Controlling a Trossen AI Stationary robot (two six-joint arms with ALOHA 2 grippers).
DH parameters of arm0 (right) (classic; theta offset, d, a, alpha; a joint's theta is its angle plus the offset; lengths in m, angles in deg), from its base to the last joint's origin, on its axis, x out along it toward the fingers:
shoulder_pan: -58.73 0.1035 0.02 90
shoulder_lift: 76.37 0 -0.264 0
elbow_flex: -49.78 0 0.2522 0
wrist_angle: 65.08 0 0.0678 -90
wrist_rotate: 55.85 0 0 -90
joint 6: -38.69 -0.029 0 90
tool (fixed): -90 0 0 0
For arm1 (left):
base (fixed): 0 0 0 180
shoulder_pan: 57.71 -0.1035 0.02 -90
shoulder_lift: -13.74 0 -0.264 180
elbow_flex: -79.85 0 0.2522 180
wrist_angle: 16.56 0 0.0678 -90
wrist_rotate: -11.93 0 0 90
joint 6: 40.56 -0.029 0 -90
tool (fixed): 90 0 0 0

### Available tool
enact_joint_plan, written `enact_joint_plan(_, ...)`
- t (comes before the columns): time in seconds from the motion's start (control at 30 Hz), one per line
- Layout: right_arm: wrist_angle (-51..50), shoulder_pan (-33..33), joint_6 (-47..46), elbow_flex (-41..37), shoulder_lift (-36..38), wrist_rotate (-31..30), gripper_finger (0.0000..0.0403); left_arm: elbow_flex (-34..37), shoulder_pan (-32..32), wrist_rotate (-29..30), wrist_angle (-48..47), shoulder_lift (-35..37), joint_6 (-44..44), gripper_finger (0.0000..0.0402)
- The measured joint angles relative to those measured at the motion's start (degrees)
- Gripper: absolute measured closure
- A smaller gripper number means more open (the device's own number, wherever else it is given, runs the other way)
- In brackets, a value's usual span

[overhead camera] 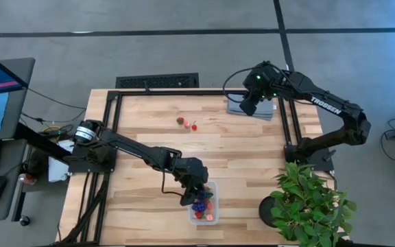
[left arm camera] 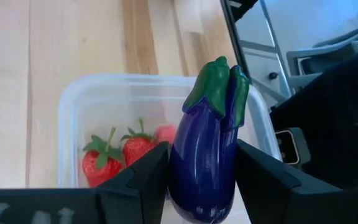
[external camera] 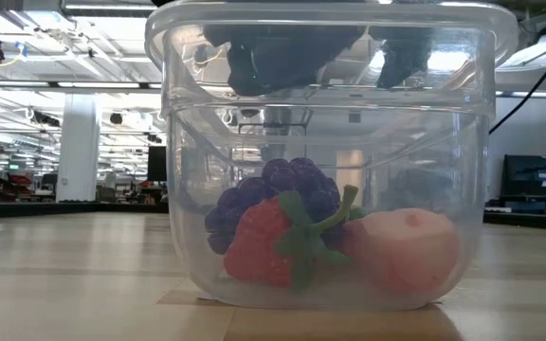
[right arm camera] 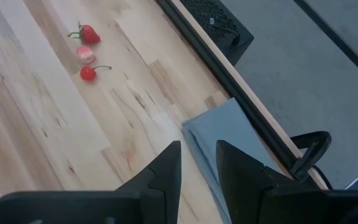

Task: Pick and placing Produce into tupperware
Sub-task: Put the violet eggplant into the transparent bin, then put the red strawberry into the transparent bin

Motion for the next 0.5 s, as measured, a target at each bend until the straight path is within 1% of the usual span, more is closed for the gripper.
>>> enact_joint_plan(0.33, 0.01, 0.0, 0.6, 0.0, 0.0, 0.0, 0.028, 0.0, -0.78, -0.65, -0.59, -0.01, 0.28, 0.0171)
enact_joint_plan(0.5, 0.01, 0.0, 0.6, 0.0, 0.0, 0.0, 0.028, 0.0, -1.34, -0.95, -1.25, -0.01, -1.23, 0.0152)
